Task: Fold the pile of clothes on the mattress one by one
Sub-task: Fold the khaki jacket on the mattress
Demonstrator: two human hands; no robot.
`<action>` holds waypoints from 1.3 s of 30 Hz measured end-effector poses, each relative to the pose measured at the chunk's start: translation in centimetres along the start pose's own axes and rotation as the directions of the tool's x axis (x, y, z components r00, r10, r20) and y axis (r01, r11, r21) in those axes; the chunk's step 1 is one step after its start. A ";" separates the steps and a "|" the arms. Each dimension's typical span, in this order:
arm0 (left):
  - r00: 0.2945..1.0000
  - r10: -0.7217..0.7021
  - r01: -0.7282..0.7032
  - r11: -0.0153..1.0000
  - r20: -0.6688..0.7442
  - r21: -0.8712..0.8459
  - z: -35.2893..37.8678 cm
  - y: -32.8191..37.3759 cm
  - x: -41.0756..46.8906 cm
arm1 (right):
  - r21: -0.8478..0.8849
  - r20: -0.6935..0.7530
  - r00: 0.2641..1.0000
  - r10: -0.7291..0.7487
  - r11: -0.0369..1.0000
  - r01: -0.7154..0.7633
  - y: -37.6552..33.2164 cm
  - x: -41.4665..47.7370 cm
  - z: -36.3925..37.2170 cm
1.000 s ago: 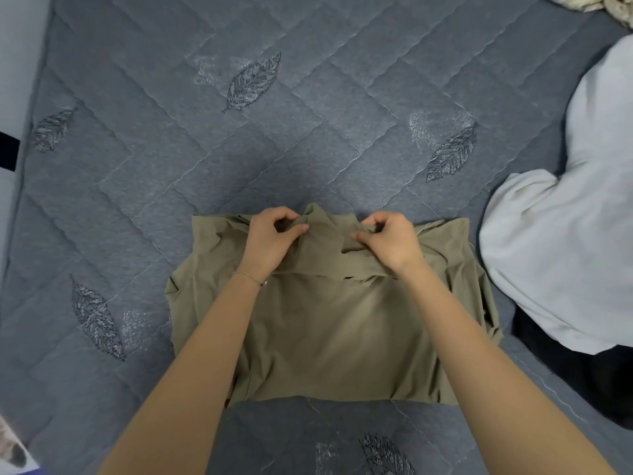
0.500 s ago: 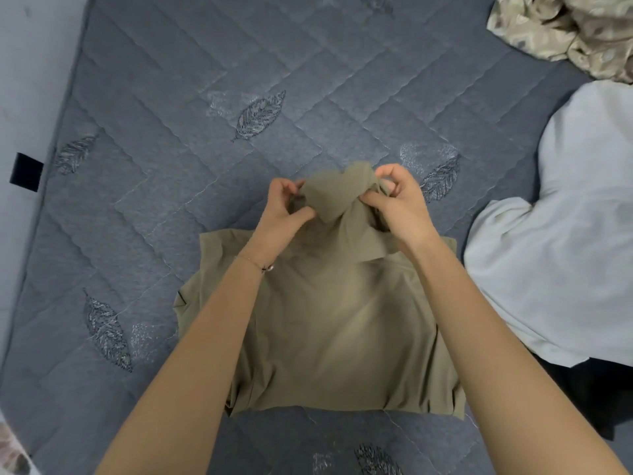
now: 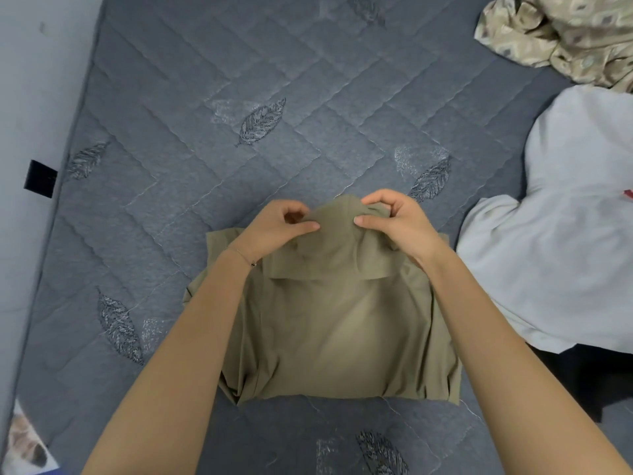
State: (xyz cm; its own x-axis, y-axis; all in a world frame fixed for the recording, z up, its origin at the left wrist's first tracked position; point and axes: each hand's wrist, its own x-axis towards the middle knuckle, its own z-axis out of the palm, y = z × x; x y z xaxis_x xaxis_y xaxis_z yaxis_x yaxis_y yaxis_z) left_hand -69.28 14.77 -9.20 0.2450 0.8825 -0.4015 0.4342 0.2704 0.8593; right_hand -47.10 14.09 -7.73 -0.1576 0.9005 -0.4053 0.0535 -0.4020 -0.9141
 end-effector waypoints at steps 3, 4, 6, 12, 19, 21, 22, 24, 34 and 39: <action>0.970 0.086 -0.086 0.996 -0.229 0.011 0.1 -0.8 -0.3 | -0.066 -0.159 0.980 -0.116 0.992 0.107 0.5 -0.5 0.0; 0.951 0.127 -0.137 0.990 -0.284 -0.016 0.1 -0.7 -0.7 | -0.046 -0.173 0.975 -0.137 0.990 0.131 0.6 -0.8 0.0; 0.934 0.169 -0.213 0.971 -0.316 -0.107 0.2 -0.1 -1.7 | 0.004 -0.158 0.976 -0.149 0.988 0.152 0.8 -1.6 0.1; 0.989 0.041 -0.072 0.971 -0.141 -0.229 2.9 -3.4 -5.6 | -0.038 -0.041 0.999 -0.002 0.999 0.000 4.8 -4.8 0.0; 0.961 -0.182 0.195 0.980 0.208 -0.043 7.8 -11.4 -11.5 | -0.169 0.022 0.948 0.317 0.936 -0.309 13.9 -10.5 1.1; 0.963 -0.194 0.211 0.975 0.188 -0.072 9.1 -11.9 -12.5 | -0.168 -0.009 0.946 0.323 0.932 -0.320 15.3 -11.8 1.7; 0.980 -0.174 0.183 0.978 0.099 -0.094 9.8 -11.8 -12.7 | -0.186 -0.069 0.955 0.288 0.937 -0.295 16.0 -12.2 1.8; 0.981 -0.051 0.052 0.999 -0.189 0.000 11.5 -11.5 -12.9 | -0.235 -0.244 0.951 0.192 0.939 -0.250 17.1 -12.6 1.5; 0.966 0.253 -0.104 0.565 -0.052 0.818 21.1 -10.7 -8.7 | -0.451 -0.641 0.757 0.122 0.739 -0.501 18.1 -11.4 -6.6; 1.000 0.007 0.000 0.510 -0.004 0.860 23.4 -13.4 -7.0 | -0.349 -0.645 0.739 0.194 0.786 -0.511 19.3 -10.4 -9.1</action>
State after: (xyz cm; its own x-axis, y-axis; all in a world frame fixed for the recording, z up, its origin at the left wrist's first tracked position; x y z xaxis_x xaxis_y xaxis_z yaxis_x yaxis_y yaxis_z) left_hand -56.53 -4.02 -25.37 0.2443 0.8861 -0.3938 0.9671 -0.1929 0.1659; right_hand -35.42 -1.52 -21.30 0.5296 0.6944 -0.4870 0.4662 -0.7180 -0.5168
